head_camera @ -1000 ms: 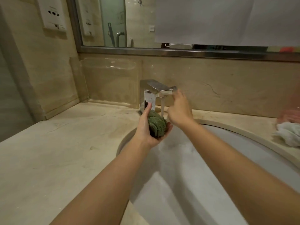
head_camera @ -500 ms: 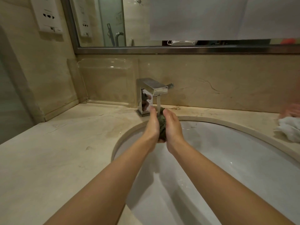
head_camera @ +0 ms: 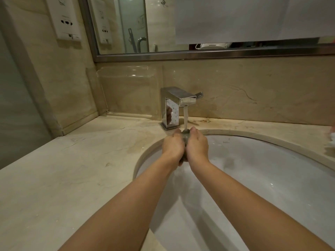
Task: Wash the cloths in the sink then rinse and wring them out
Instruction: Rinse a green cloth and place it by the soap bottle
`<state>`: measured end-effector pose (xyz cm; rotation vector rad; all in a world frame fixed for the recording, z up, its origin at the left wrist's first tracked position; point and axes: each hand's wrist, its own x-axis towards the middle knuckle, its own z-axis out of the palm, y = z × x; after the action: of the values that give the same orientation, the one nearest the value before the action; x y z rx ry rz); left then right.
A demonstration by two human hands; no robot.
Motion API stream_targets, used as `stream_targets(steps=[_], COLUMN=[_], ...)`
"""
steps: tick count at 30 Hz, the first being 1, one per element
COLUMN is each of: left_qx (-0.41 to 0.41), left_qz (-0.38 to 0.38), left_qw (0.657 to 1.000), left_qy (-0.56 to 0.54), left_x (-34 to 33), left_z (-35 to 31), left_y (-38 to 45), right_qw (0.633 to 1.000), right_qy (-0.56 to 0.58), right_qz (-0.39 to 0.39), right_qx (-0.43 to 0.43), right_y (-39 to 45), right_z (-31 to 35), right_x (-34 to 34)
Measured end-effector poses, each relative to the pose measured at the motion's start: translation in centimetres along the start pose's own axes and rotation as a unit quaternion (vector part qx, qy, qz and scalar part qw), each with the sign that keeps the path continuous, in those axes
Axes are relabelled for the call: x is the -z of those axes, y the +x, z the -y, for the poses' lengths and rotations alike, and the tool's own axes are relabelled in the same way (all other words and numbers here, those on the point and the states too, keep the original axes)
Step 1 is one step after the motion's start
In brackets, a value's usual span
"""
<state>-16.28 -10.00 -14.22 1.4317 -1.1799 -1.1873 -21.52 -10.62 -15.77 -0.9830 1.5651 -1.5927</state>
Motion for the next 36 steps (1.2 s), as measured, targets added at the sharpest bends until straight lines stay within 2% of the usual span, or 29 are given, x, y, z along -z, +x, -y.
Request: stream_targets(steps=[3,8,11,14,17,21,25,29,33,36], left_qx=[-0.018,-0.002,0.023,0.003,-0.063,-0.231,-0.281,-0.222,-0.109,-0.028], left_qz=[0.004,0.018,-0.008,-0.062,-0.091,-0.048,-0.063,-0.057,-0.051,-0.033], left_qw=[1.000,0.999,0.999,0.998,0.993,0.958,0.938,0.965,0.988,0.996], left_qy=[0.020,0.041,0.025,0.025,0.050,0.164,0.194,0.128,0.100,0.081], left_x=[0.1,-0.4,-0.6,-0.5,-0.5,-0.9,-1.2,-0.7,-0.6,-0.6], left_z=[0.0,-0.5,-0.6,-0.6,-0.8,0.2,0.5,0.1,-0.1,-0.1], left_y=[0.0,-0.1,0.1,0.4,0.0,-0.6,-0.7,-0.7,-0.2,0.2], right_qw=[1.000,0.989,0.984,0.991,0.994,0.983,0.981,0.994,0.999,0.998], right_qy=[-0.001,0.112,0.131,0.105,0.100,0.148,0.162,0.074,-0.028,-0.057], right_qz=[-0.008,0.051,0.063,0.038,0.004,-0.001,0.020,0.019,-0.007,-0.021], right_qx=[-0.007,-0.085,-0.106,-0.069,-0.052,-0.106,-0.107,-0.073,-0.023,-0.003], right_y=[0.1,-0.2,-0.3,-0.2,0.1,0.4,0.4,0.0,0.0,0.3], right_z=[-0.2,0.0,0.3,0.4,0.2,0.1,0.4,0.7,0.8,0.6], right_x=[0.2,0.9,1.3,1.6,1.9,2.0,1.7,1.5,1.7,1.3])
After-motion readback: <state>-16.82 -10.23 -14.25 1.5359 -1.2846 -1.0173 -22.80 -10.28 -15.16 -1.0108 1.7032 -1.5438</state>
